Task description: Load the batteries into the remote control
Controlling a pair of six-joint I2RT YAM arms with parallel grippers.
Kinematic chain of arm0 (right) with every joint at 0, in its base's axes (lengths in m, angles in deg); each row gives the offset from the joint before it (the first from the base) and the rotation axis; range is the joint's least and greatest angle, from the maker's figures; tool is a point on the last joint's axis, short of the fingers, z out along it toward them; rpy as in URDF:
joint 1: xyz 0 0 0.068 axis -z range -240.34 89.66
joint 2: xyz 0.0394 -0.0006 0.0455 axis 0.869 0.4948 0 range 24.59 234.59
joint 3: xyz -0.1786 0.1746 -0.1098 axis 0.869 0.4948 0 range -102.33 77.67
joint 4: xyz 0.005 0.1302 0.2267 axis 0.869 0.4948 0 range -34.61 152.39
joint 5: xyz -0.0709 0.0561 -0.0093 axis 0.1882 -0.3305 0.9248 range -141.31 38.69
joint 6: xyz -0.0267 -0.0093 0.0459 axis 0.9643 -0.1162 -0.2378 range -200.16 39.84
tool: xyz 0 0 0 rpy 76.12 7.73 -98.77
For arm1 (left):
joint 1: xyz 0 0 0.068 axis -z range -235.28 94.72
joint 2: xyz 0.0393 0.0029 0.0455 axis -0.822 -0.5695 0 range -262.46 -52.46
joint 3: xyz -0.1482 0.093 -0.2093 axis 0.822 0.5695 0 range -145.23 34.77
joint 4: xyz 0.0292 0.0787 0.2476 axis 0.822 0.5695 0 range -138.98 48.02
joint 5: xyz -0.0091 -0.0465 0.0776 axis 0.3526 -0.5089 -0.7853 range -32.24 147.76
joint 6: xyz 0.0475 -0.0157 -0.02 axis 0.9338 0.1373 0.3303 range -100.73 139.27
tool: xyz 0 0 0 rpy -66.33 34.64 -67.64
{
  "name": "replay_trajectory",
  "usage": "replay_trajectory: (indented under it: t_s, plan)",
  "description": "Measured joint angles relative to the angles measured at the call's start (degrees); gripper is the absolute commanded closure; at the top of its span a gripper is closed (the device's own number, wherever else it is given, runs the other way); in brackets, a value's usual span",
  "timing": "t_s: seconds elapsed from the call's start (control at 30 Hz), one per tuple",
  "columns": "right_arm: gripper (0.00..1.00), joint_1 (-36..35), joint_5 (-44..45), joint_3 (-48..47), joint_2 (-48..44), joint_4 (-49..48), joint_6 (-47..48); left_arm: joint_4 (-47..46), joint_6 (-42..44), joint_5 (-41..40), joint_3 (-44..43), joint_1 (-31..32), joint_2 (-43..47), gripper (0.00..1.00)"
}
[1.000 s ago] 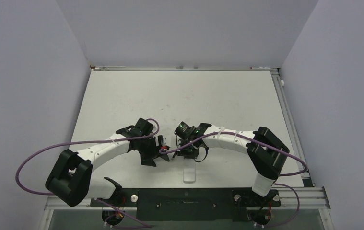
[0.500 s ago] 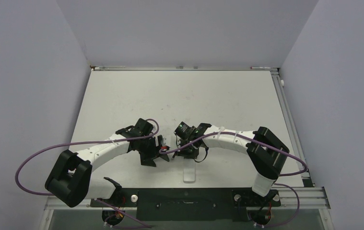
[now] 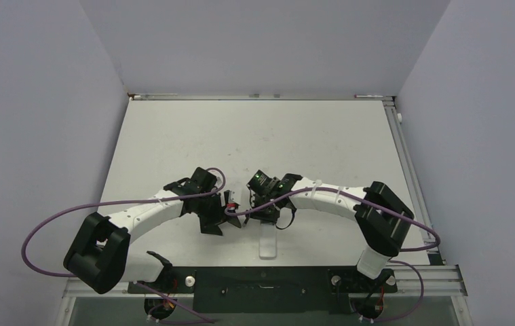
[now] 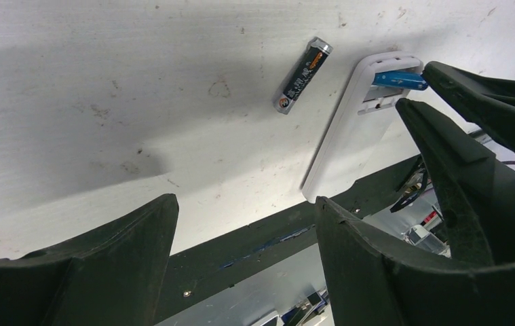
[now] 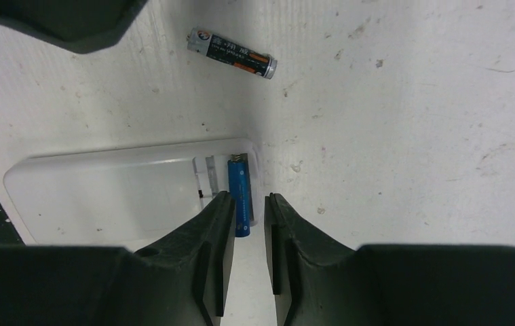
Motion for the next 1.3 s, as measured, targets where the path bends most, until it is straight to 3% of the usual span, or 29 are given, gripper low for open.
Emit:
replay_trajectory:
  t_s: [0.3, 0.57, 0.7, 1.03, 1.3]
  plan:
    - [0.75, 0.7, 0.4, 0.8, -6.8, -2.3, -3.5, -1.6, -0.4, 1.6, 0.0, 0.3, -0.1, 0.29]
    - [0.76, 1.6, 3.3, 5.9, -16.9, -6.1, -16.3, -4.0, -2.3, 2.7, -0.7, 3.7, -3.6, 0.29]
    - [0.75, 1.6, 8.4, 8.2, -20.8, -8.6, -23.9, -6.9, -4.0, 3.9, -1.4, 5.2, -5.9, 0.37]
    - [0.72, 2.5, 18.3, 18.7, -31.7, -11.5, -40.4, -12.2, -6.2, 4.9, -5.6, 6.3, -11.7, 0.43]
    - [0.72, 4.1, 19.2, 21.6, -37.1, -13.2, -50.5, -16.5, -8.4, 5.6, -6.1, 7.1, -15.2, 0.5]
